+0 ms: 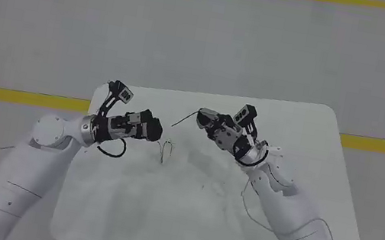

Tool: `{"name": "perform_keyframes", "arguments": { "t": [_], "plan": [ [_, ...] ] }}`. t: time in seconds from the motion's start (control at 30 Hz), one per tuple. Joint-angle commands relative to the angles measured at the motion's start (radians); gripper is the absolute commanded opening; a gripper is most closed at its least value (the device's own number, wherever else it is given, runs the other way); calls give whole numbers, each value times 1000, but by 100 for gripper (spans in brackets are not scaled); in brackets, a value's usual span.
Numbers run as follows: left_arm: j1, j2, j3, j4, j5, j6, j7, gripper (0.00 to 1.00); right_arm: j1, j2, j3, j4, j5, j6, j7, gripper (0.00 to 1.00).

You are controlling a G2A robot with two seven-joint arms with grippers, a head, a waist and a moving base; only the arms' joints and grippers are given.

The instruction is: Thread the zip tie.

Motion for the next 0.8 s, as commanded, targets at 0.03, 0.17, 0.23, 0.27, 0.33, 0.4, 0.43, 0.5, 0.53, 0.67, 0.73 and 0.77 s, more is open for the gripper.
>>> {"name": "perform_keyframes", "arguments": {
  "t": [0.03, 0.17, 0.23, 0.27, 0.33, 0.4, 0.43, 0.5, 0.53, 0.67, 0.73, 0.77],
  "plan": [
    [0, -9, 14, 3, -25, 0, 10, 100, -8, -7, -17, -7, 8, -10, -35, 0],
    [-8, -29, 23, 22, -61, 0, 34, 100, -21, -18, -42, -17, 11, -31, -101, 0],
    [-12, -41, 26, 37, -75, 0, 53, 100, -28, -24, -48, -18, 12, -45, -140, 0],
    [-15, -46, 29, 41, -76, 0, 53, 100, -30, -25, -51, -20, 4, -51, -156, 0],
    [-17, -48, 30, 43, -72, 0, 50, 100, -31, -26, -52, -22, -1, -55, -162, 0],
    [-17, -48, 30, 43, -72, 0, 50, 100, -31, -26, -52, -22, -1, -55, -162, 0],
    [-17, -48, 30, 43, -72, 0, 50, 100, -31, -26, -52, -22, -1, -55, -162, 0],
    [-17, -48, 30, 43, -72, 0, 50, 100, -31, -26, -52, -22, -1, -55, -162, 0],
    [-17, -48, 30, 43, -72, 0, 50, 100, -31, -26, -52, -22, -1, -55, -162, 0],
    [-8, -50, 39, 26, -38, 4, 97, 100, -42, -27, -56, -48, -32, -45, -179, 0],
    [-4, -53, 44, 21, -42, 0, 124, 100, -50, -30, -64, -57, -42, -49, -190, 0],
    [-5, -54, 48, 20, -36, 0, 133, 100, -53, -32, -70, -61, -45, -52, -195, 0]
  ]
}}
